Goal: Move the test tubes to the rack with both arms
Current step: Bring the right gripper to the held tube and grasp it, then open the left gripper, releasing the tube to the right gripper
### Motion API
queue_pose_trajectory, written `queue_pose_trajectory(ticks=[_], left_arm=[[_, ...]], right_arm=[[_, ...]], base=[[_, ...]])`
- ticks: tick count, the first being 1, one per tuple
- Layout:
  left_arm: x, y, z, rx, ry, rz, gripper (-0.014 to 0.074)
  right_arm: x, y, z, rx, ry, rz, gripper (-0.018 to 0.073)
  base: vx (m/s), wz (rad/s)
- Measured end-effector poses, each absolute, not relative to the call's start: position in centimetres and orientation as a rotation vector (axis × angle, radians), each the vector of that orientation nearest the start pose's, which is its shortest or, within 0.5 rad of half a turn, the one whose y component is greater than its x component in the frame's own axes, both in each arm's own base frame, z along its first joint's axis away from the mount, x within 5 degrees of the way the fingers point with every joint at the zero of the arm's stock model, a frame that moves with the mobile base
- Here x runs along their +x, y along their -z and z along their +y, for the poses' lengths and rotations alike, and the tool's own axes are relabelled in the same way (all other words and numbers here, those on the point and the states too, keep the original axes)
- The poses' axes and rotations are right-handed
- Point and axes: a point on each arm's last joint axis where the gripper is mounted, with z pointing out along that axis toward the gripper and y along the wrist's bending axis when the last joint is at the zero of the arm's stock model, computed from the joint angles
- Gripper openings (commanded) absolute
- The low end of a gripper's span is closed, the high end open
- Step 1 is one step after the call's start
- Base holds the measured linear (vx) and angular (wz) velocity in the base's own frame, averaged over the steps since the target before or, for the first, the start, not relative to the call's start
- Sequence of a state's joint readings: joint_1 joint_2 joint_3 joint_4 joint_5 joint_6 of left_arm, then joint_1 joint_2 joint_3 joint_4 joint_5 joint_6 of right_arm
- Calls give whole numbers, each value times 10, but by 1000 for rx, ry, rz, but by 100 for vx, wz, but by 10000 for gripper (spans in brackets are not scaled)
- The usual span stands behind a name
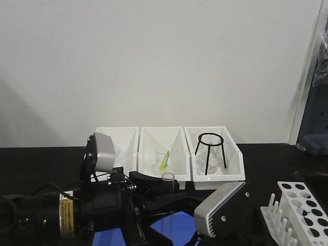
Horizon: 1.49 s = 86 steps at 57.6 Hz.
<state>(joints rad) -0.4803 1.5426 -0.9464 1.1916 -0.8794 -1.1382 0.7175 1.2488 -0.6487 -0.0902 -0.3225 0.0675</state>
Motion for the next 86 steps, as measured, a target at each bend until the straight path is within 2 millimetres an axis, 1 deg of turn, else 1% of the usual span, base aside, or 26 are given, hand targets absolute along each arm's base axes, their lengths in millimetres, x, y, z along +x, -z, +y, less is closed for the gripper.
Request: queue_pose_trajectory(ticks=[9,17,28,34,48,55,66,72,78,86], left_arm=[[253,-298,-213,922,1127,1494,-15],[250,-298,-217,931,1138,1489,-15],[248,-298,-218,931,1146,1487,-15],[248,-298,-219,932,1146,1486,-15],[247,-299,-219,934,1155,1480,-15],[247,-299,-219,932,1156,1479,-15],[247,-299,-219,933,1157,1478,-9],[247,-299,-219,933,1157,1478,17],[247,-299,-219,934,1156,1477,97],[247,-299,-219,938,1151,1473,251]], right_arm=[[199,-282,177,-663,-532,1661,564],[199,-282,177,-663,-532,1661,536],[199,-282,177,-663,-532,1661,446],[199,-282,177,-663,-532,1661,363],[199,-282,176,-640,-542,1670,95],[199,-282,176,-638,-543,1671,-11],[199,-282,176,-638,-543,1671,-11],[199,-282,176,-638,-543,1671,-11],[199,-282,176,-637,-543,1671,-11],[199,-282,176,-637,-543,1671,-11]], base=[[0,0],[0,0],[0,0],[0,0],[0,0],[0,0],[0,0],[0,0],[0,0],[0,0]])
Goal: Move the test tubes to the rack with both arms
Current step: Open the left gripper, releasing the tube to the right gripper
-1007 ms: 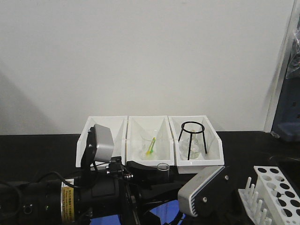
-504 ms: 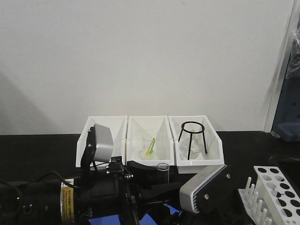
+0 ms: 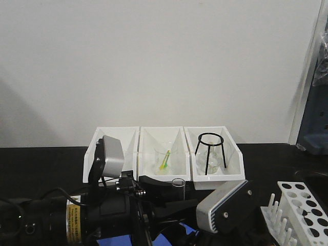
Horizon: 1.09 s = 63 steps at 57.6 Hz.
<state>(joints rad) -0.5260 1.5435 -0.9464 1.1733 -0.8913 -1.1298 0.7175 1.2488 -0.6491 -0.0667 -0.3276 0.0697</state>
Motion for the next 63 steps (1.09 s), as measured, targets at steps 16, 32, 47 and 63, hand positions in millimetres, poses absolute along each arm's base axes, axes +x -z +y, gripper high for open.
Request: queue_pose_trajectory(ticks=[16,32,47,63], left_arm=[[248,-300,-219,935,1153,1470,453],[257,-344,-212,882,1094,1372,453],[265,-387,-185,732,878,1377,453],[275,-388,-170,612,749,1471,445]], right_arm=[[199,-282,176,-640,-541,1677,-11],[199,-281,176,-642,-539,1683,-9],[205,-281,170,-567,-540,1709,-7],[245,-283,104,-265,-355,1740,-7]], base=[[0,0],[0,0],[0,0],[0,0]])
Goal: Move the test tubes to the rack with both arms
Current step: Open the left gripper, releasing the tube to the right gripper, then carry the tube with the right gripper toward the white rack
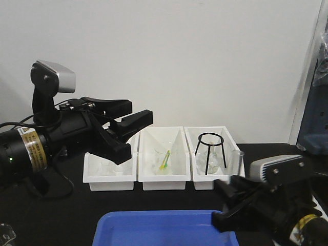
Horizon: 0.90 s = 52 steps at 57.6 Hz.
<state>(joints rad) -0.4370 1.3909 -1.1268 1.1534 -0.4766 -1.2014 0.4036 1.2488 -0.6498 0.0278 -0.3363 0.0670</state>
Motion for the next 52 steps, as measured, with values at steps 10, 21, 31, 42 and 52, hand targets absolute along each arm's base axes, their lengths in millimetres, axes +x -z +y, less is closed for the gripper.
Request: queue_pose_trajectory(ticks=[10,21,31,42,52], left_arm=[[274,-388,-170,613,748,1471,445],[277,-386,-168,589,715,1496,445],[282,-383,-163,542,646,1546,445],[287,-379,-157,485,573,1598,445],[289,-377,-154,450,539,1625,445]], right_arm=[[264,-286,38,-44,-166,1718,-7],[266,-291,-25,127,23,1659,-7],[269,-287,-59,211,123,1578,-7],[285,-255,-67,208,99,1536,-5],[297,-238,-57,67,33,1521,-4]], base=[[0,0],[0,0],[0,0],[0,0],[0,0]])
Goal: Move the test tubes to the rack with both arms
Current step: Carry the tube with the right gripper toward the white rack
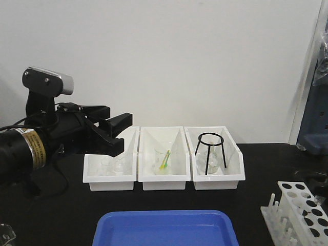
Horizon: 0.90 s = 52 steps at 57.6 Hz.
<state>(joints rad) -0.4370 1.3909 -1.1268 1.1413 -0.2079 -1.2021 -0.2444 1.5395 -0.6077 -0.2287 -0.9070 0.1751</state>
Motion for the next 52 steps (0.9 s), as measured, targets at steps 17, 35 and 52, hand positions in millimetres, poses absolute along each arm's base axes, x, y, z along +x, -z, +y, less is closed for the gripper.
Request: queue_pose_trajectory(ticks=[17,35,52], left_arm=[[290,-377,-153,444,534,1630,445],[290,-377,-153,443,532,1631,445],[290,-377,-153,443,532,1631,445]], right_arm=[[307,-214,-54,19,-16,1559,-4],[310,-202,-53,7,-29,1594,-4],[316,-173,-55,26,-50,1674,-4]], base=[[0,0],[0,0],[0,0]])
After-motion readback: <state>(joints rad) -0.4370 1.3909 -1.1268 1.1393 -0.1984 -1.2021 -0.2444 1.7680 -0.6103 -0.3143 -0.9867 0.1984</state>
